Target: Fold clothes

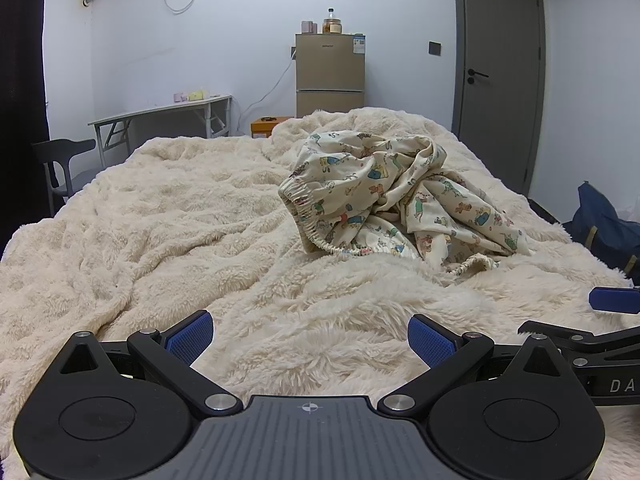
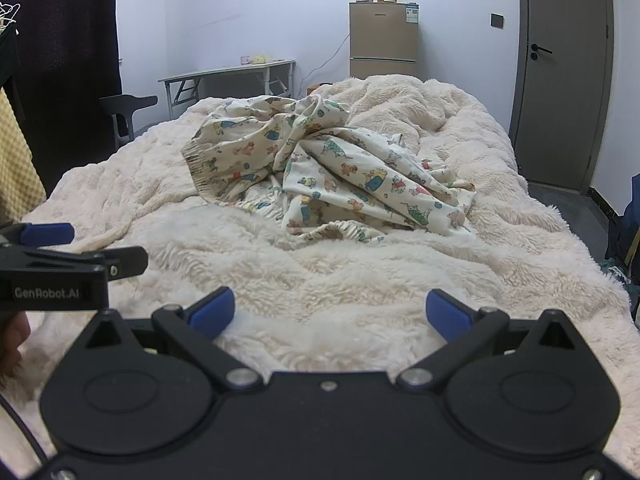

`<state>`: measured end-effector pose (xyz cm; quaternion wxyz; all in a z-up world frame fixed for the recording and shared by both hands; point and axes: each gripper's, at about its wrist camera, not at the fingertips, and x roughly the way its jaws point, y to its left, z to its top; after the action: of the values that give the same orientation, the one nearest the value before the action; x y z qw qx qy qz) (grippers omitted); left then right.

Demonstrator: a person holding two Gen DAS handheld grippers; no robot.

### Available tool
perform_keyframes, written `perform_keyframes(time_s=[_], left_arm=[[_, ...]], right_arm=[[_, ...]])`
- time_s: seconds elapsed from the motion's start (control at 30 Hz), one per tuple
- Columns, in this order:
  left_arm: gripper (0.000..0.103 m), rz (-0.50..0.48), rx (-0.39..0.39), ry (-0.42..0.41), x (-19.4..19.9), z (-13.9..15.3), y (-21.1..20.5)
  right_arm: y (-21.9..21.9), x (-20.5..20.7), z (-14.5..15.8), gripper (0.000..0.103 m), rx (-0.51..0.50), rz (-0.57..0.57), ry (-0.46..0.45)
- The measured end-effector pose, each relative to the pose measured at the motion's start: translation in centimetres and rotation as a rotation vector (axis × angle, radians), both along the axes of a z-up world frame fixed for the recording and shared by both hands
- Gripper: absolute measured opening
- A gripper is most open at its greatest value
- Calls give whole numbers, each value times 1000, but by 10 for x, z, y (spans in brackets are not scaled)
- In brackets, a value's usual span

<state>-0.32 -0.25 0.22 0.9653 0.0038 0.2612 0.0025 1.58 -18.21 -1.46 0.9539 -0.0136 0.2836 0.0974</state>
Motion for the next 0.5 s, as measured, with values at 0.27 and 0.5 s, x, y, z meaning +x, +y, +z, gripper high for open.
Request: perform_keyframes(time_s=[0.27,0.5], left_arm=[[103,1,3,0,-1,-1,2],[103,-8,10,-21,-4,-2,1]], right_arm=[[2,-1,-3,103,4,-1,-12],[0,-5,-5,103,36,-22,-37]])
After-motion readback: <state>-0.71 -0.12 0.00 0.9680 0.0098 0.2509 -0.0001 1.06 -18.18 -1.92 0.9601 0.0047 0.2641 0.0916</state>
